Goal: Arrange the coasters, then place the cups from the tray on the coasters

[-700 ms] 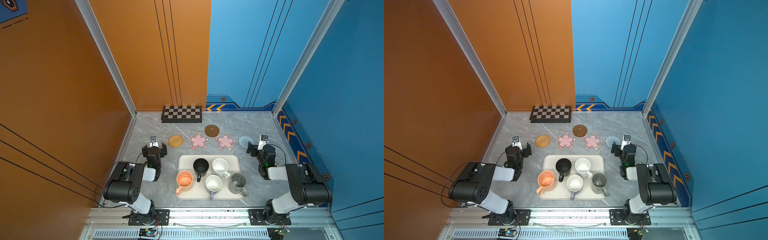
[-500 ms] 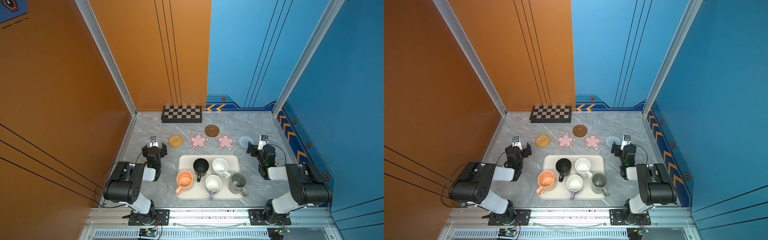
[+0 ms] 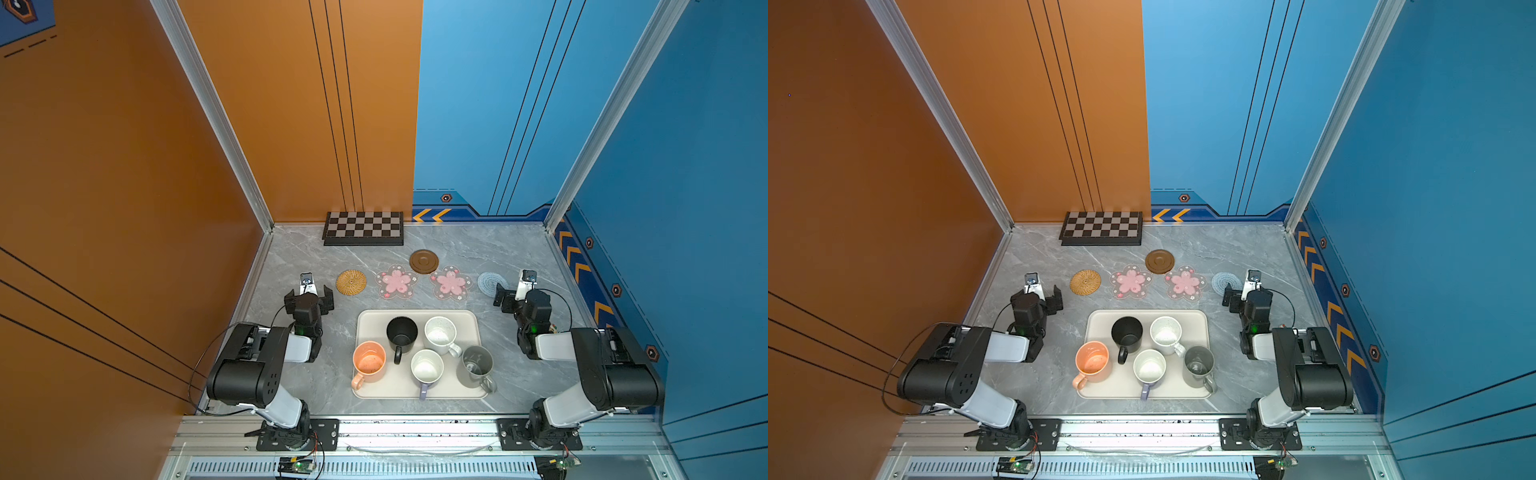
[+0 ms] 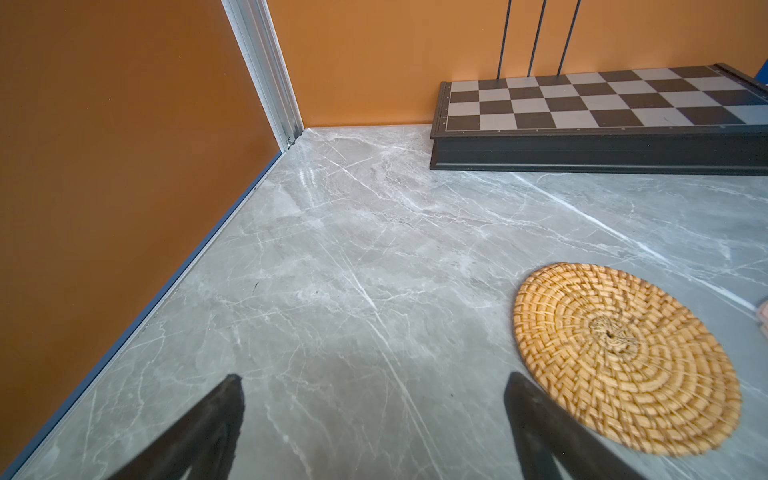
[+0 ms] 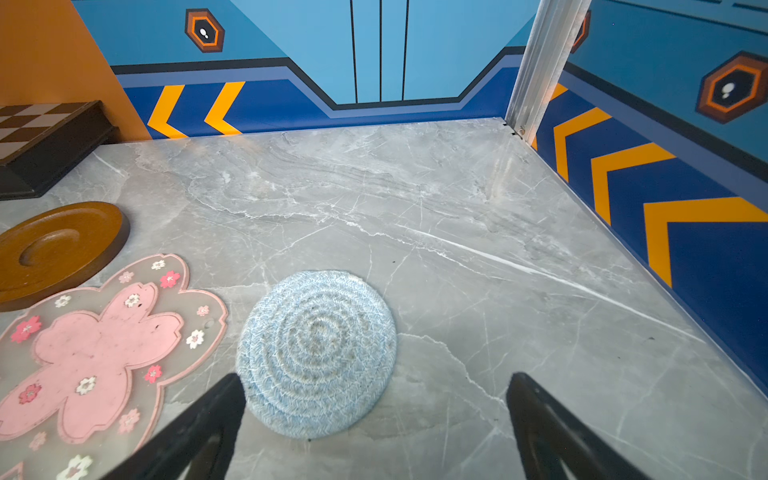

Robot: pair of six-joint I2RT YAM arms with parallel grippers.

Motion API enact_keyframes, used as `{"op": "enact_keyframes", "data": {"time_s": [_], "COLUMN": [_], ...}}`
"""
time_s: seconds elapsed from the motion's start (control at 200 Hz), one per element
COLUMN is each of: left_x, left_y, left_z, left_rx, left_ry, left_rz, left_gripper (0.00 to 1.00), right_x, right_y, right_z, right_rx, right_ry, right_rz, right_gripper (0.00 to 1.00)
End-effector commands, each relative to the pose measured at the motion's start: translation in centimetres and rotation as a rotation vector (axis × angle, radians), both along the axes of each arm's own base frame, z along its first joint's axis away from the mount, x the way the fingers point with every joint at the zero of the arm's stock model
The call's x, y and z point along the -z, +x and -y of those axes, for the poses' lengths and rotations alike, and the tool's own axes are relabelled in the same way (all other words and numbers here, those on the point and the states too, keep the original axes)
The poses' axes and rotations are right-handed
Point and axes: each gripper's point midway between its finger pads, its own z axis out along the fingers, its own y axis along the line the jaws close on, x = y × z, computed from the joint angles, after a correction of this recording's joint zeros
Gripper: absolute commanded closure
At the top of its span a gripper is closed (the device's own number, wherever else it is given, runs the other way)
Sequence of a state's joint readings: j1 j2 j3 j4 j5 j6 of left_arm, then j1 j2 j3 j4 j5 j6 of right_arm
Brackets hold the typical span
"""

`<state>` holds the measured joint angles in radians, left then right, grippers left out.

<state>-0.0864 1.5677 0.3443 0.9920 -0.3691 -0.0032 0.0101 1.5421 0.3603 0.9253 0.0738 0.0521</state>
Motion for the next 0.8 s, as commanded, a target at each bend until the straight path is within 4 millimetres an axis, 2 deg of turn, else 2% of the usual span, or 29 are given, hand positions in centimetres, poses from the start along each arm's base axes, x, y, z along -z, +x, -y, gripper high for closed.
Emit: {"op": "enact_keyframes", "data": {"time_s": [0.0,0.42,0.551,0.791], "left_x": [-0.2,0.1,0.3,0.4], "left_y": [0.3,0.5,1.0,1.0], "left_z": [0.3,0.1,1.8,1.7], "left_rx": [0.009,0.044,0.143,0.152], "left_ry": [0.015,-0.031,-0.026,-0.041], "left_rz": [0.007,-0.008,-0.029,-0.031], "left_gripper": [0.02,0.02,0.02,0.02], "right_x": [0.1,0.1,0.1,0.1], "right_y": [0.2,0.2,0.3,0.3], "right_z": [-0.2,-0.2,-0.2,-0.2], "right_rx": [-0.007,-0.007,-0.006,-0.005], "right_ry": [0.012,0.011,0.011,0.011], "right_rz": [-0.008,-0.008,-0.008,-0.008], "right_gripper": [0.0,0.0,0.0,0.0]}}
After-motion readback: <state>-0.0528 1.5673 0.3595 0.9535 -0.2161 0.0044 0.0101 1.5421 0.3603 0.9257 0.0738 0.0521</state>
